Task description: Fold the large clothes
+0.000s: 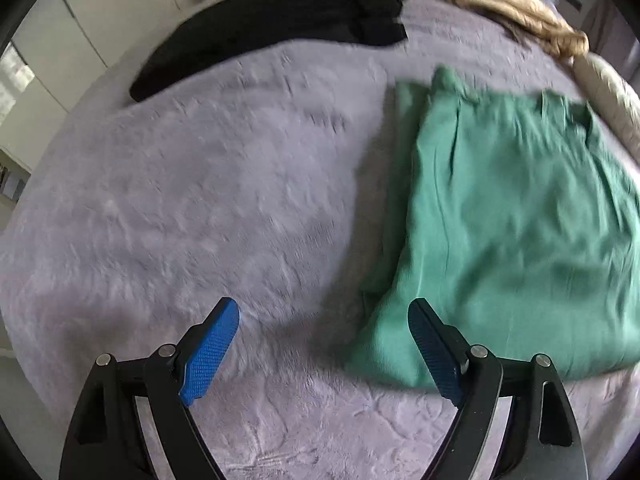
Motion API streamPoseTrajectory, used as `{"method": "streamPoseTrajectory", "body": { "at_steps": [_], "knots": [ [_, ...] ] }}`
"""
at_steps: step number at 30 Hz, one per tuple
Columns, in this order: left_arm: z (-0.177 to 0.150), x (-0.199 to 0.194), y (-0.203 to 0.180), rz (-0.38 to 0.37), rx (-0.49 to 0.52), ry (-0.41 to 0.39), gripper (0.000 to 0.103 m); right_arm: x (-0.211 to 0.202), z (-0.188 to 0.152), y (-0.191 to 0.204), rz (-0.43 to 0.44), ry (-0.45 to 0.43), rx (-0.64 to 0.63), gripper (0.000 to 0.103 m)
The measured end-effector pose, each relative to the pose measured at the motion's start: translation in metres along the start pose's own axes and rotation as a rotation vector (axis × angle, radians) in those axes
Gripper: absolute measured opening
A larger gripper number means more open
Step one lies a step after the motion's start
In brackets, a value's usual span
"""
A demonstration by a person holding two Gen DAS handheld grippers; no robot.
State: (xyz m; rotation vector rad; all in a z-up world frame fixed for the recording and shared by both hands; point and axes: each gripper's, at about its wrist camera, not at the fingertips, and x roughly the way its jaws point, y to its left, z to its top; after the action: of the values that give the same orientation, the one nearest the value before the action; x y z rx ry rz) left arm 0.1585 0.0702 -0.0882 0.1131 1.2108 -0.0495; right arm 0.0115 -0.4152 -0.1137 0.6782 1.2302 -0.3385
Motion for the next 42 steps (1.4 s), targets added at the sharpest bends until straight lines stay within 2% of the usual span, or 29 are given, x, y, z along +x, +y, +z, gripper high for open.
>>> {"method": "streamPoseTrajectory", "body": {
  "at_steps": [2, 5, 8, 12, 14, 19, 29, 32, 33, 34, 36, 41, 42],
  "knots": [
    [0.009, 0.007, -0.001, 0.009, -0.010, -0.009, 0.088, 0.000, -0.001, 0.016, 0.011, -0.016, -0.047, 0.002],
    [0.017, 0.037, -0.004, 0.060, 0.008, 0.034, 0.088, 0.027, 0.003, 0.032, 0.011, 0.036, -0.059, 0.002],
    [0.017, 0.051, 0.000, 0.037, -0.005, 0.050, 0.088, 0.051, 0.001, 0.039, -0.017, 0.077, -0.051, 0.001],
    [0.007, 0.046, 0.023, 0.113, -0.009, 0.078, 0.088, 0.041, -0.003, 0.020, -0.031, 0.075, -0.014, 0.002],
    [0.000, 0.044, 0.035, 0.099, -0.030, 0.106, 0.088, 0.036, -0.003, 0.017, -0.034, 0.085, 0.004, 0.003],
    [-0.022, 0.019, 0.045, 0.068, -0.034, 0.111, 0.088, 0.009, -0.016, 0.016, -0.020, 0.098, 0.007, 0.005],
    [-0.065, -0.027, -0.001, -0.029, 0.081, 0.158, 0.088, 0.002, -0.060, 0.051, 0.036, 0.191, 0.020, 0.005],
    [-0.070, -0.037, -0.016, -0.032, 0.108, 0.164, 0.088, 0.001, -0.073, 0.063, 0.055, 0.213, 0.018, 0.006],
    [-0.076, -0.044, -0.023, -0.039, 0.121, 0.171, 0.088, 0.001, -0.075, 0.067, 0.061, 0.218, 0.019, 0.012],
    [-0.083, -0.050, -0.029, -0.042, 0.128, 0.175, 0.088, 0.000, -0.079, 0.071, 0.062, 0.224, 0.021, 0.030],
    [-0.086, -0.055, -0.034, -0.054, 0.140, 0.180, 0.088, -0.001, -0.082, 0.079, 0.060, 0.213, 0.023, 0.056],
    [-0.094, -0.065, -0.038, -0.065, 0.139, 0.193, 0.088, -0.002, -0.090, 0.093, 0.069, 0.218, 0.011, 0.057],
    [-0.095, -0.065, -0.039, -0.064, 0.139, 0.194, 0.097, -0.003, -0.091, 0.095, 0.067, 0.219, 0.009, 0.057]
  ]
}}
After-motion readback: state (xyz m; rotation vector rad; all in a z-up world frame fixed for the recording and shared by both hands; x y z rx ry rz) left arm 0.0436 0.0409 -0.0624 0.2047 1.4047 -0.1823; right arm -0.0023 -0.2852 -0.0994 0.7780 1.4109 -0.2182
